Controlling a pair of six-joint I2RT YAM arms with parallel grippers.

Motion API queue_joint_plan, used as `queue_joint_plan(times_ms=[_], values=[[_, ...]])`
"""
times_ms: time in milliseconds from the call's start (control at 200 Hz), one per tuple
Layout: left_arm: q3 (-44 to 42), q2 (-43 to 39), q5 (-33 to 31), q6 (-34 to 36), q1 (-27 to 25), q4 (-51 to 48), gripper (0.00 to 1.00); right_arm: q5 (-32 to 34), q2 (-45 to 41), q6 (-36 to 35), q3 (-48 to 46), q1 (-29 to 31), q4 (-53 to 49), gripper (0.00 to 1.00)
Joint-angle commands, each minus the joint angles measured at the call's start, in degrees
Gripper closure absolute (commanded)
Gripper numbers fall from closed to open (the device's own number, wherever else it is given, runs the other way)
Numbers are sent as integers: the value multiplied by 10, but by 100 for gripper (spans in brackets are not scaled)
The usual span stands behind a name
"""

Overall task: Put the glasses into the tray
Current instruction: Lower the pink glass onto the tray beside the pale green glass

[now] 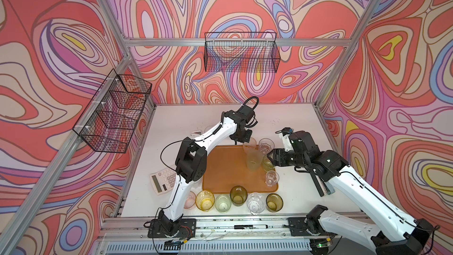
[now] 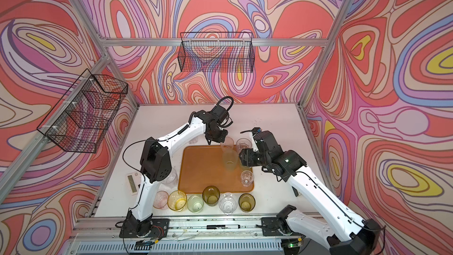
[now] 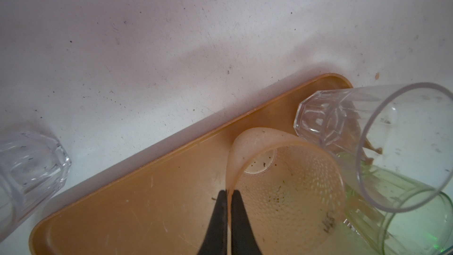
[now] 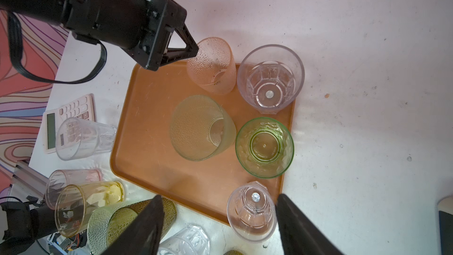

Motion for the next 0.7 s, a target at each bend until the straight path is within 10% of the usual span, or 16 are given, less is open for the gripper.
queue_joint_plan(times_ms=[0,696], values=[[2,15,4,-9,-4,3,100,1,-3,-1,-8,-1,4,25],[12,24,8,-9,-7,-1,98,0,-2,-1,-9,-1,5,25]])
